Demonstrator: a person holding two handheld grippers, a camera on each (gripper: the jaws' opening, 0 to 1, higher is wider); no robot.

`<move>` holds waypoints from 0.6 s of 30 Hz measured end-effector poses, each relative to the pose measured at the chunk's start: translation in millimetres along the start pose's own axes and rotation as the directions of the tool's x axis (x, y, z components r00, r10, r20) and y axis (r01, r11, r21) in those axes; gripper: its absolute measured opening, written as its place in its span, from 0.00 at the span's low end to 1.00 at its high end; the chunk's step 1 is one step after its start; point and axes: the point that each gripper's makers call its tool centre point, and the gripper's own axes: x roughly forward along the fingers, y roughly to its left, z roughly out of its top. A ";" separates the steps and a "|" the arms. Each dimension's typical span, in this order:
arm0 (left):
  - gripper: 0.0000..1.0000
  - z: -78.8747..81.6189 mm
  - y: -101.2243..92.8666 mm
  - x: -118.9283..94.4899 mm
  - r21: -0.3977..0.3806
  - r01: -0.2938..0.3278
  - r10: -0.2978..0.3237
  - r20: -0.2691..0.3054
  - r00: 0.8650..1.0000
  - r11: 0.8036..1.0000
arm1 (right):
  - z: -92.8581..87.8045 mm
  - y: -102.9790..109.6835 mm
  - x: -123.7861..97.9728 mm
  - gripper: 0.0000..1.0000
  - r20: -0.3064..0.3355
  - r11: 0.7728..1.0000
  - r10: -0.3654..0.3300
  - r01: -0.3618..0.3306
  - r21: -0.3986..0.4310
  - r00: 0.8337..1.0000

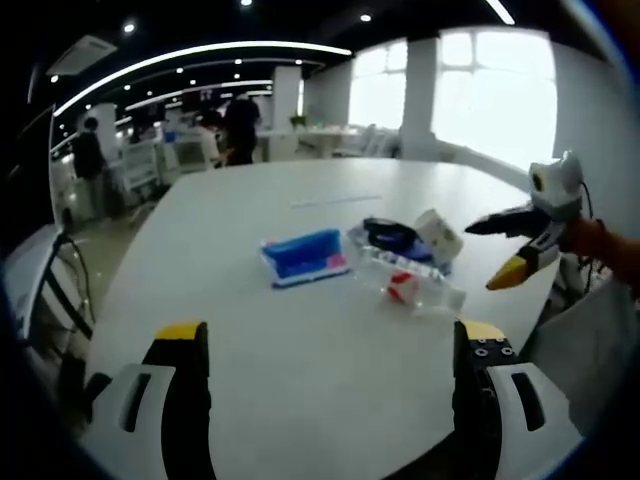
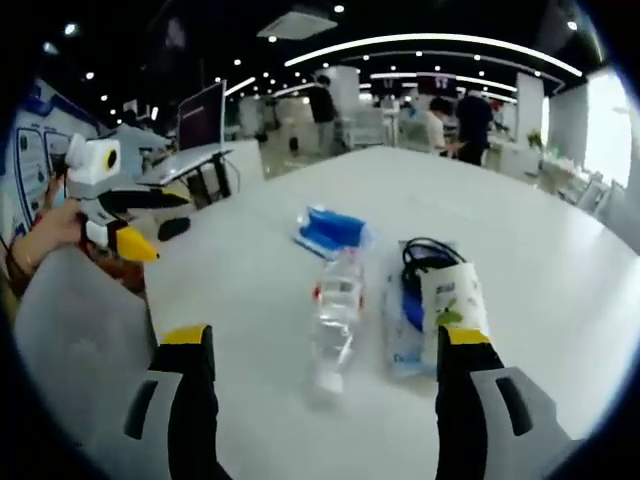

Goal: Arrange the tabletop items into an orderly group along one side of the table until the central work area is clear of visible clutter.

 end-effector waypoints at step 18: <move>0.99 -0.6 -0.6 -0.5 0.000 -0.006 0.006 -0.006 1.000 1.000 | -34.6 1.2 19.2 0.75 -0.112 0.999 0.034 -0.034 0.002 0.993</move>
